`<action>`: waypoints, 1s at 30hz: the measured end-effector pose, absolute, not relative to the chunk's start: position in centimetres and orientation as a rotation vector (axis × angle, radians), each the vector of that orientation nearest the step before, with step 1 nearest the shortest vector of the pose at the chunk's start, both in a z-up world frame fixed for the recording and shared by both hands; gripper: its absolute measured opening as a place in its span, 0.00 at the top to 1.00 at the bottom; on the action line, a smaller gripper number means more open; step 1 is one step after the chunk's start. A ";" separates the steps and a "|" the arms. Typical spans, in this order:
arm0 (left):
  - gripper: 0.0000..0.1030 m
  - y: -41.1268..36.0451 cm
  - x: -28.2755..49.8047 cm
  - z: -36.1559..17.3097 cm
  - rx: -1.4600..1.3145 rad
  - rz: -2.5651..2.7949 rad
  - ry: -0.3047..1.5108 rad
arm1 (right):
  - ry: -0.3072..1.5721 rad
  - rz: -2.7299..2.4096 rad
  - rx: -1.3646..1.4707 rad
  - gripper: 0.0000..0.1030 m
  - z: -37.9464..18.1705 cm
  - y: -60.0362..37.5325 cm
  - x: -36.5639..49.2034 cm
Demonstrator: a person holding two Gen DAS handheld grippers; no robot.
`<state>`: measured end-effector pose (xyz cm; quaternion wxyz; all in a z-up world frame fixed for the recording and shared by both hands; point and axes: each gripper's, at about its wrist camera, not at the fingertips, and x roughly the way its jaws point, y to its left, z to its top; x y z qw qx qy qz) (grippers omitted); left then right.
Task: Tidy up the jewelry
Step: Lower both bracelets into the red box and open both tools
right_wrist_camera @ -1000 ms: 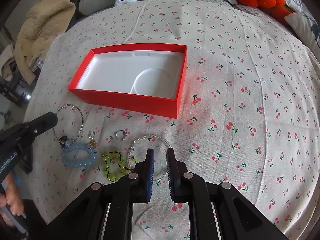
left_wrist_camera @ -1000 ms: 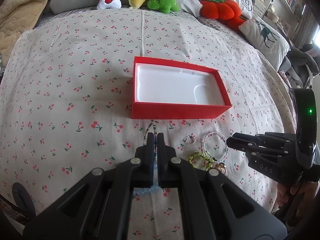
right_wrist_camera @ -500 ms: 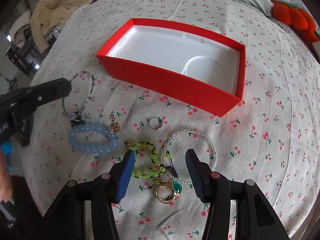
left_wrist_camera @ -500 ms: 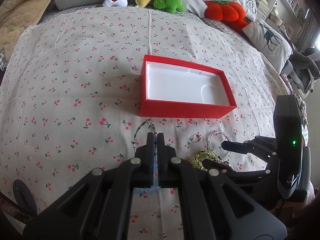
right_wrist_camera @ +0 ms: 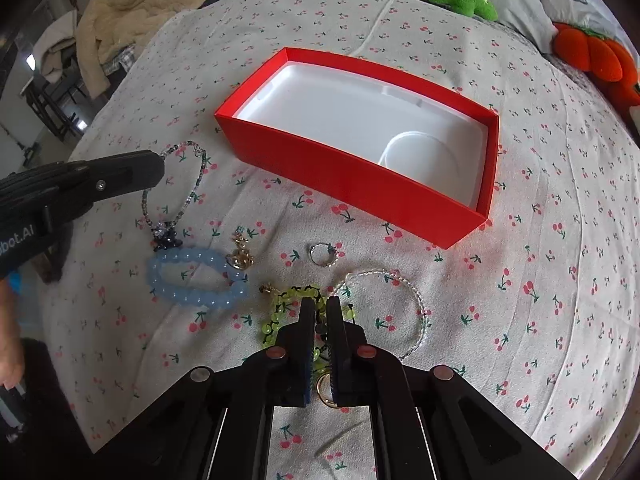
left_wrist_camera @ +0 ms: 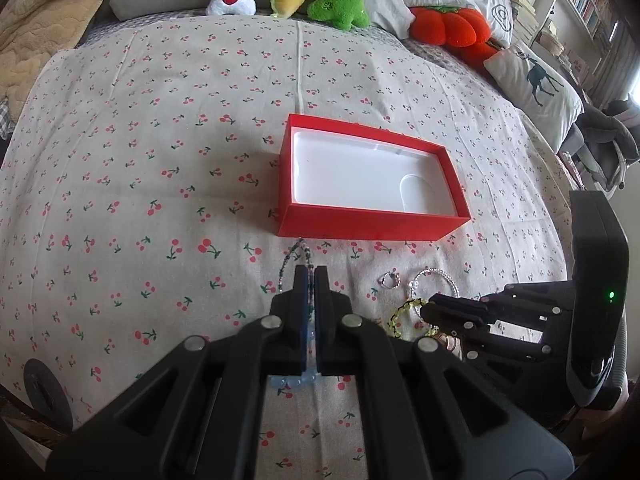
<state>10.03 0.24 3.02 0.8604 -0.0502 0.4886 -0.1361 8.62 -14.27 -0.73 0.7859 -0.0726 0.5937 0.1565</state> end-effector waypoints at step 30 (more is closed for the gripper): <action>0.97 -2.9 16.9 3.3 -0.302 -0.511 0.901 | 0.979 0.173 0.102 0.94 6.0 -19.3 15.4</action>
